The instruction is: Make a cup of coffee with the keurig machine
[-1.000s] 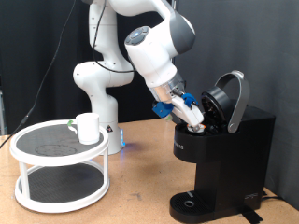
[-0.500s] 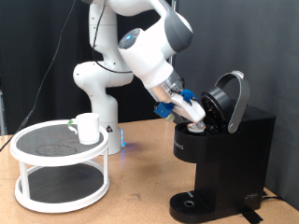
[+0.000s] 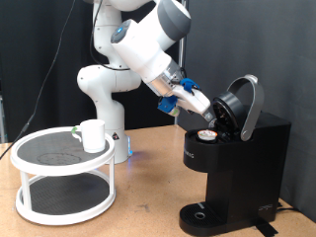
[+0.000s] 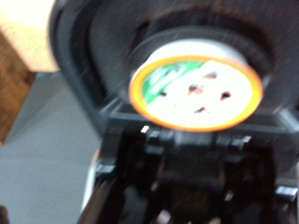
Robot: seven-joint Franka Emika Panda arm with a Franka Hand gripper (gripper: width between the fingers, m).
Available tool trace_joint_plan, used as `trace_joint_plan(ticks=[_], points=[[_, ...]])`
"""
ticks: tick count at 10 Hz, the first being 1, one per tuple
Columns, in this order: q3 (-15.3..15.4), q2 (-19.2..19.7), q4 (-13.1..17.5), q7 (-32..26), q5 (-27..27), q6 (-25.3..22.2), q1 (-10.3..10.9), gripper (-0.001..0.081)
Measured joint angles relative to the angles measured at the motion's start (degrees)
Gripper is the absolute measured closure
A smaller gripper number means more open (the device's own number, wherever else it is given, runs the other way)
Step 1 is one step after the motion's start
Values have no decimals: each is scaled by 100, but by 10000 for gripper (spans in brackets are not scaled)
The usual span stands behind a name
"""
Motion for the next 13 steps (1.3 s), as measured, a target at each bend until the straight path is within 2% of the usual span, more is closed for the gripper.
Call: trace_joint_plan(ticks=[1,3,8,10,11,13], points=[[-63,-99,-8,-135,243,-35,-9,72],[-212,-386,-14,-127,375,-313,-66,72],[-313,-1061,114,445,362,-704,-217,72],[-379,-1131,209,618,335,-958,-235,72],[-375,-1130,198,593,342,-941,-233,72],[-366,-1130,236,521,813,-928,-189,72]])
